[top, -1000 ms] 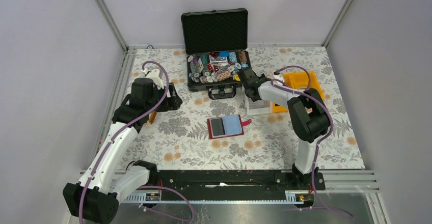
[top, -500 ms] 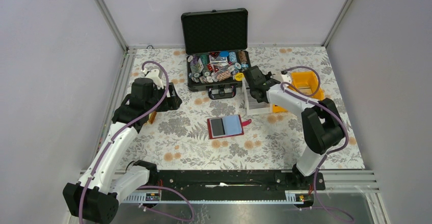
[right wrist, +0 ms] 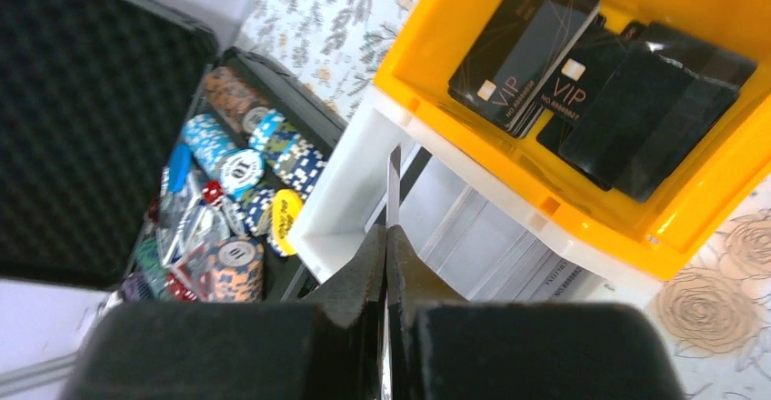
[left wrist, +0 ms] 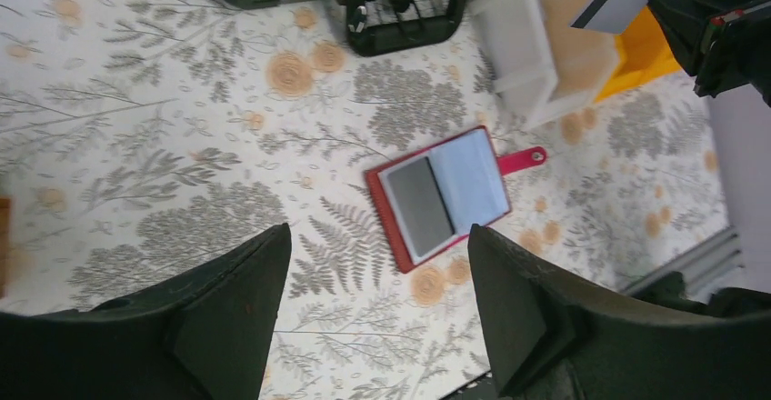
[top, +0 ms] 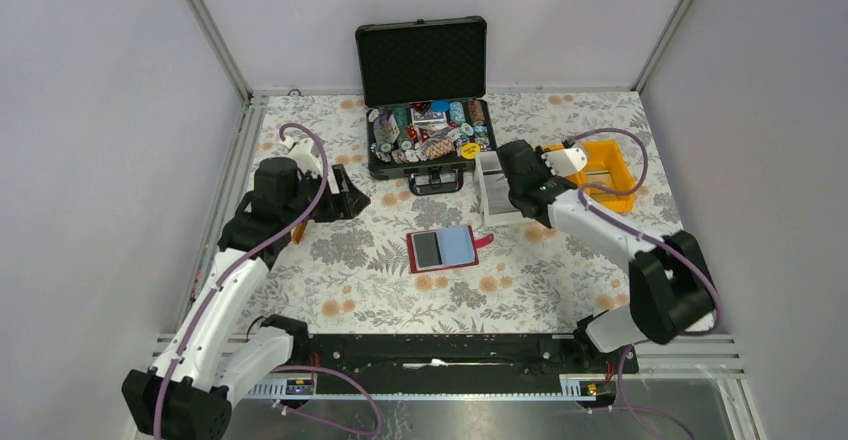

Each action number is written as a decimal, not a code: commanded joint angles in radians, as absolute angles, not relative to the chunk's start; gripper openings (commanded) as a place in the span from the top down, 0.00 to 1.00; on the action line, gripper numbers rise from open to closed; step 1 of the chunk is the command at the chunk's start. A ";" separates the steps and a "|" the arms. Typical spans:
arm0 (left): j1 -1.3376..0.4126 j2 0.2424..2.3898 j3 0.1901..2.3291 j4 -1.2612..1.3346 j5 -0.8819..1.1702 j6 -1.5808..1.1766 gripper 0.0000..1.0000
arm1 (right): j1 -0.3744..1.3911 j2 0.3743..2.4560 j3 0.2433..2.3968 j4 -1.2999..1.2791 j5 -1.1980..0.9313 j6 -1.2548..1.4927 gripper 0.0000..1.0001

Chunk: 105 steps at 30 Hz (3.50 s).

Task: Put the credit cards into the card holder
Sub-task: Pick up the credit card from the storage box, then insert the credit card into the card holder.

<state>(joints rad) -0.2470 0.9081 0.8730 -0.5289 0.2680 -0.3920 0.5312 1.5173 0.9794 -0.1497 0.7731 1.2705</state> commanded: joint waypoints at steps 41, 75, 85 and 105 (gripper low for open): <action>-0.555 0.920 0.518 0.575 0.582 -1.080 0.28 | 0.658 0.969 0.731 0.525 -0.421 0.778 1.00; -0.566 1.024 0.528 0.177 0.477 -0.877 1.00 | 0.664 0.930 0.666 0.153 -0.138 0.587 0.18; -0.560 1.314 0.564 0.224 0.554 -0.815 1.00 | 0.664 1.092 0.588 0.055 -0.079 0.575 0.25; -0.514 1.605 0.589 0.423 0.671 -0.865 1.00 | 0.664 1.266 0.536 0.172 -0.081 0.566 0.45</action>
<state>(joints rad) -0.5312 1.5837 0.5621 0.3141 0.6182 -0.8421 0.6559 1.2613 0.5377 0.1261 -0.1123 0.5835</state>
